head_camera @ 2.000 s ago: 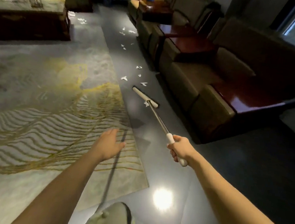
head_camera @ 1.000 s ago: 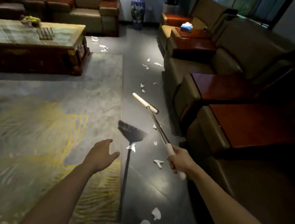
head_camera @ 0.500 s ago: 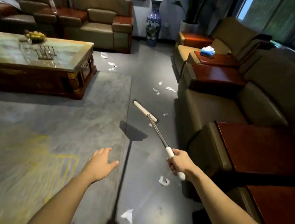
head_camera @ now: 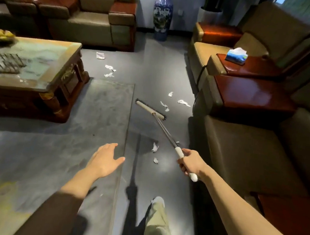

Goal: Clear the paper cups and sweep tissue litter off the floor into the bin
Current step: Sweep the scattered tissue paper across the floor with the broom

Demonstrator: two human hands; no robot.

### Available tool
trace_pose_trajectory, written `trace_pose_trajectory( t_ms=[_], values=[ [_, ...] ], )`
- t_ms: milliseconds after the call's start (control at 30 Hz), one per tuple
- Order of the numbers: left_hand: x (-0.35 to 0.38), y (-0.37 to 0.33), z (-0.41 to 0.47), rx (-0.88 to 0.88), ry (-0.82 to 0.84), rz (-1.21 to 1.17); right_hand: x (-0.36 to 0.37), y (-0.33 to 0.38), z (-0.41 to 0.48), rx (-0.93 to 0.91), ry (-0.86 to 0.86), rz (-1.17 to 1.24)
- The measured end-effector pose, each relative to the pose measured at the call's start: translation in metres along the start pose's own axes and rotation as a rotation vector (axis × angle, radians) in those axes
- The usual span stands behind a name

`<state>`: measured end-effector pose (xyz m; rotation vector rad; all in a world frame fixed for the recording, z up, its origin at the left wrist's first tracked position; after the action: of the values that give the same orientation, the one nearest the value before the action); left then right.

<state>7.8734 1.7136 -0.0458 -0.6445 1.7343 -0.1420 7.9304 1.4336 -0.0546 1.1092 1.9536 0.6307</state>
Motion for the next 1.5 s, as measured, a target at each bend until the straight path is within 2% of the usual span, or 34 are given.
trace_pose_trajectory(
  t_ms=[233,367,567,733,933,1100,1300,1500],
  values=[
    [-0.032,-0.058,0.217,-0.03,-0.01,-0.007,-0.043,0.113,0.209,0.056,0.009,-0.006],
    [-0.046,-0.086,0.325,0.018,0.029,-0.009,-0.058,0.165,0.309,0.083,0.004,0.023],
    [-0.054,-0.128,0.49,0.081,0.041,0.003,-0.081,0.21,0.45,0.115,-0.038,0.067],
    [-0.037,-0.151,0.591,0.052,0.084,-0.06,-0.111,0.228,0.557,0.149,-0.093,0.046],
    [0.03,-0.142,0.674,0.006,0.114,-0.045,-0.141,0.225,0.701,0.152,-0.155,-0.037],
    [0.083,-0.128,0.713,-0.078,0.116,-0.065,-0.14,0.189,0.788,0.165,-0.167,-0.153],
    [0.116,-0.144,0.726,-0.062,0.123,-0.061,-0.11,0.133,0.803,0.282,-0.027,-0.154],
    [0.13,-0.158,0.716,-0.007,0.119,-0.05,-0.099,0.112,0.775,0.353,0.004,-0.126]
  ],
)
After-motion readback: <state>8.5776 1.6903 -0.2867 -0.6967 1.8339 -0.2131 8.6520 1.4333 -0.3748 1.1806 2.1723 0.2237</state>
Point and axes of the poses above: each hand's wrist, its own z-axis towards the middle knuckle, its own x-axis out of the palm, y = z × x, the point moved 8 cm from there along z, towards the middle knuckle, and after that the axes turned 5 degrees about -y, right-handed, at the moved point
